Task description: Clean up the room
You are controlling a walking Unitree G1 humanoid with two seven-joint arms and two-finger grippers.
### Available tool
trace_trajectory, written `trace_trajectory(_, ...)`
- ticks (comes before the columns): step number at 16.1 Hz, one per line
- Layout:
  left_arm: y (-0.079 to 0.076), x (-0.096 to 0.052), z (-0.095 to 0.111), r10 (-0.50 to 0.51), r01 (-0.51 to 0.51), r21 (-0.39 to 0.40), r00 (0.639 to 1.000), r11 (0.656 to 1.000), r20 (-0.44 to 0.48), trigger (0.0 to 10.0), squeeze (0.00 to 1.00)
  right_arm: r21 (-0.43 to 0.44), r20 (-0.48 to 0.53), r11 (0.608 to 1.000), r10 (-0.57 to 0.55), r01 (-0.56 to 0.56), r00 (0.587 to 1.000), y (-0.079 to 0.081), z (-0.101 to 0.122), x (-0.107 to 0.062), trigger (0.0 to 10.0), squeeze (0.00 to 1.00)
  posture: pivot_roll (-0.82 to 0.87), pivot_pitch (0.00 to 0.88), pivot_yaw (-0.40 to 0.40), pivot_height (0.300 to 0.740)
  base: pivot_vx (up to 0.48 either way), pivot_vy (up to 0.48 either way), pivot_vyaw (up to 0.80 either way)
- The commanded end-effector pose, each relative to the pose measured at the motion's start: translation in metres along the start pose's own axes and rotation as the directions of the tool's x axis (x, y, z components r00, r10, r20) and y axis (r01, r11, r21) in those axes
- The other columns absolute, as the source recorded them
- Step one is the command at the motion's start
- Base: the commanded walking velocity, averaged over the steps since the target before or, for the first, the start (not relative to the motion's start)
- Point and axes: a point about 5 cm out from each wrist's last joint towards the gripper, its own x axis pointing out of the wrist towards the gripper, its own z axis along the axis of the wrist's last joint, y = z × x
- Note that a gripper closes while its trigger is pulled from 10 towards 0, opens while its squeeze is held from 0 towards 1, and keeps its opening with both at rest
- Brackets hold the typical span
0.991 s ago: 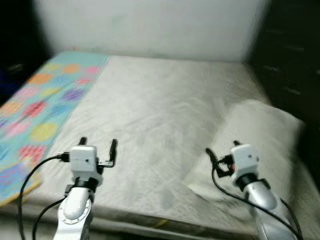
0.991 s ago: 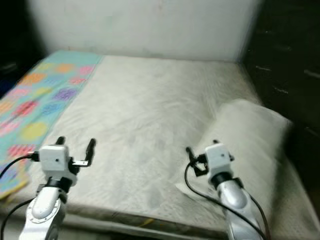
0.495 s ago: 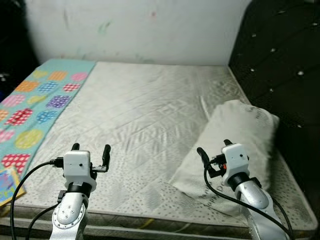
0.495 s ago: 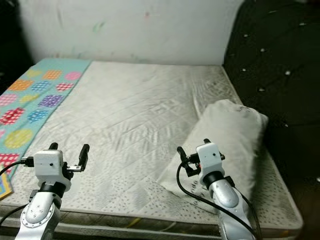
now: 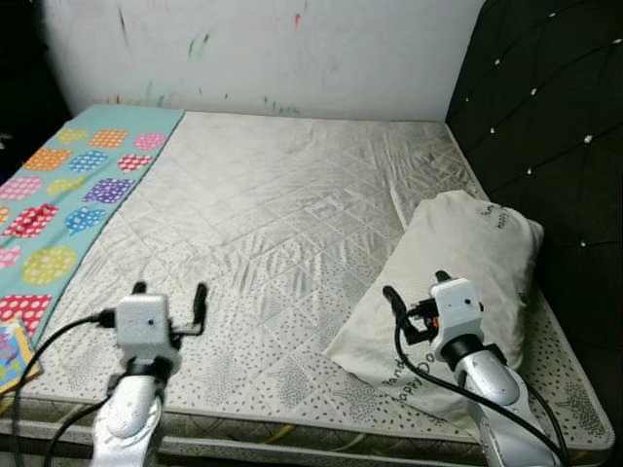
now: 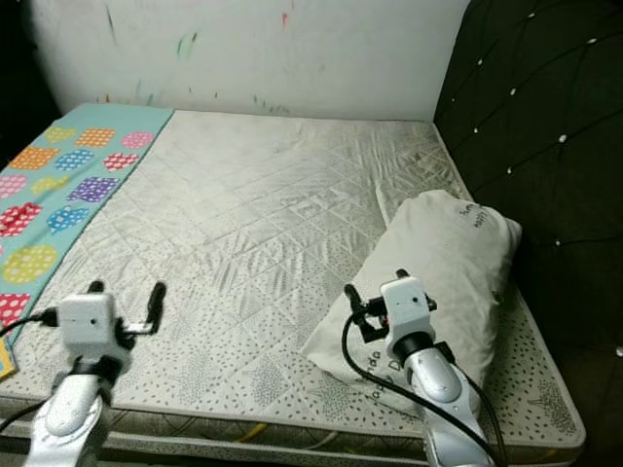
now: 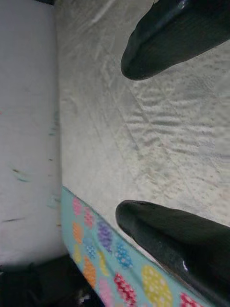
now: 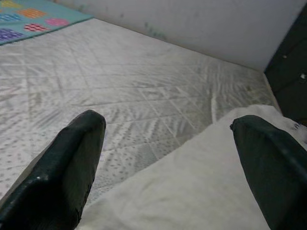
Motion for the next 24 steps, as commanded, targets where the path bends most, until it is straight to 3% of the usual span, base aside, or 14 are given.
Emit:
trace_trajectory(1,0.006,-0.003,0.002,0.006,-0.006,-0.007,1.0,1.0,-0.006,10.0,0.0,0.01,-0.01,0.999,-0.04,0.04,0.999,-0.01,0.001,-0.001,10.0,0.0,-0.13,0.0,-0.004,0.74,0.0,0.0,0.0)
trace_trajectory(4,0.02,-0.015,0.0,0.024,-0.024,0.006,0.999,1.0,-0.023,10.0,0.0,0.002,-0.038,0.995,-0.096,0.096,0.995,-0.027,-0.004,-0.011,10.0,0.0,-0.12,0.0,-0.012,0.74,0.0,0.0,0.0)
trace_trajectory(8,0.015,-0.013,0.001,0.015,-0.015,0.003,1.0,1.0,-0.021,10.0,0.0,-0.001,-0.04,0.995,-0.104,0.104,0.994,-0.028,-0.003,-0.008,10.0,0.0,-0.12,0.0,-0.014,0.74,0.0,0.0,0.0)
trace_trajectory(24,0.009,-0.008,0.005,-0.006,0.006,0.007,1.0,1.0,0.005,10.0,0.0,-0.007,-0.04,0.991,-0.131,0.131,0.991,-0.028,-0.003,-0.003,10.0,0.0,-0.12,0.0,-0.012,0.74,0.0,0.0,-0.8)
